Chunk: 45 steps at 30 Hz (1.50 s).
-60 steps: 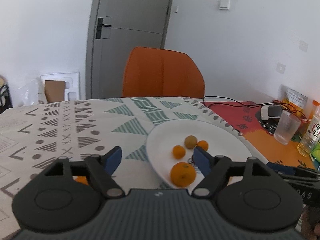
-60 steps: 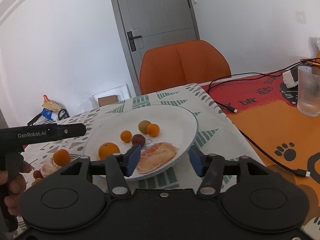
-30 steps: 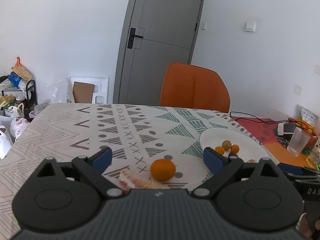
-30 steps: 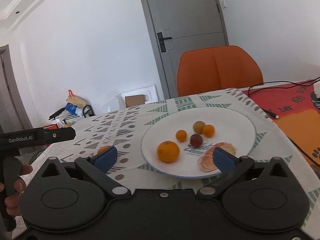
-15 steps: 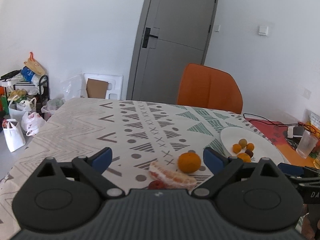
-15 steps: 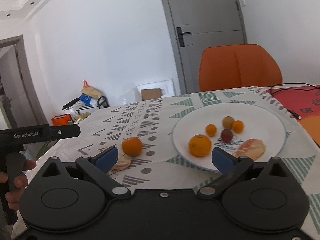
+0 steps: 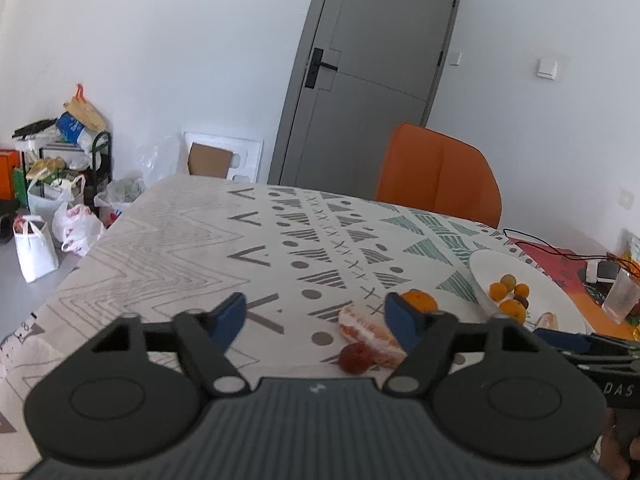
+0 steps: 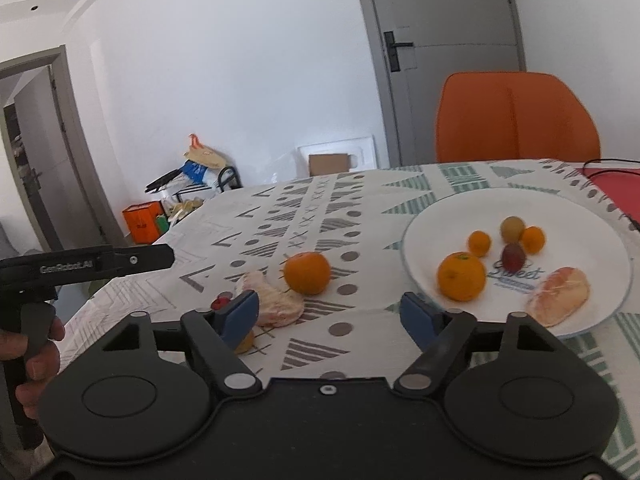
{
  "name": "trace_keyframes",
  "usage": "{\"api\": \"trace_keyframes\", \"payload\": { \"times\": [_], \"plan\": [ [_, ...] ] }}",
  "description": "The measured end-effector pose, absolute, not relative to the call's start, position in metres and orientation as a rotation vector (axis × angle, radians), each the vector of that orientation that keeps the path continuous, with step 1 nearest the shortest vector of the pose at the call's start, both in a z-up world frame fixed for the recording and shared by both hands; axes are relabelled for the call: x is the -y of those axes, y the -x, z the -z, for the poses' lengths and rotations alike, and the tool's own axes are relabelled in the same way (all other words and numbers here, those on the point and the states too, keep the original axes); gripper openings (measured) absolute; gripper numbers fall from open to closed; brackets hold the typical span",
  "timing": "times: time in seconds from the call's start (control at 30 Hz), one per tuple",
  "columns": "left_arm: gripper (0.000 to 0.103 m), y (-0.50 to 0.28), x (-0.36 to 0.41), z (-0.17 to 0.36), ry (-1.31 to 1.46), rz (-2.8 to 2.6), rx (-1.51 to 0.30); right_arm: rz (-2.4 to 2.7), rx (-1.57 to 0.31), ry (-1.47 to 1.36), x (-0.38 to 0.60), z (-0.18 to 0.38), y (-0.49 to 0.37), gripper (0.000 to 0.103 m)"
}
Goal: Organize fruits
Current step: 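Grasp the red fruit with the left tool while the right tool grasps the yellow-brown round fruit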
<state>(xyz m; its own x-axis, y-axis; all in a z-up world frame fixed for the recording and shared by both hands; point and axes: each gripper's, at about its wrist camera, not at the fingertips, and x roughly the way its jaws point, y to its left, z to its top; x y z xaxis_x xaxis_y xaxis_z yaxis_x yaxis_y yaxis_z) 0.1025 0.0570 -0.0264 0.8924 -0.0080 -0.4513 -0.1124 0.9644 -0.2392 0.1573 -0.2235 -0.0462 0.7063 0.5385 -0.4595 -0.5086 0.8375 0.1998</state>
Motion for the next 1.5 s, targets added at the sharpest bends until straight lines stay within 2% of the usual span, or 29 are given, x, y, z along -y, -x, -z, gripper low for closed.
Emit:
{"api": "trace_keyframes", "payload": {
  "times": [0.03, 0.27, 0.57, 0.6, 0.63, 0.7, 1.33, 1.5],
  "plan": [
    [0.065, -0.102, -0.059, 0.028, 0.269, -0.055, -0.47, -0.589, -0.537, -0.055, 0.22, 0.047, -0.158, 0.072],
    [0.058, -0.097, -0.066, 0.039, 0.277, -0.048, -0.504, -0.638, -0.583, -0.028, 0.195, 0.054, -0.163, 0.063],
    [0.057, -0.095, -0.075, 0.047, 0.287, -0.049, -0.528, -0.691, -0.642, 0.001, 0.166, 0.067, -0.166, 0.056],
    [0.057, -0.096, -0.076, 0.048, 0.291, -0.046, -0.53, -0.7, -0.651, 0.002, 0.163, 0.069, -0.167, 0.051],
    [0.057, -0.097, -0.077, 0.048, 0.296, -0.041, -0.531, -0.707, -0.66, 0.004, 0.16, 0.07, -0.167, 0.038],
    [0.057, -0.099, -0.076, 0.049, 0.298, -0.032, -0.534, -0.721, -0.683, 0.023, 0.154, 0.075, -0.17, 0.023],
    [0.056, -0.135, -0.039, 0.064, 0.273, 0.078, -0.586, -0.596, -0.655, 0.005, 0.194, 0.066, -0.172, 0.023],
    [0.037, -0.142, -0.035, 0.07, 0.277, 0.069, -0.594, -0.568, -0.637, -0.013, 0.208, 0.062, -0.172, 0.023]
  ]
}}
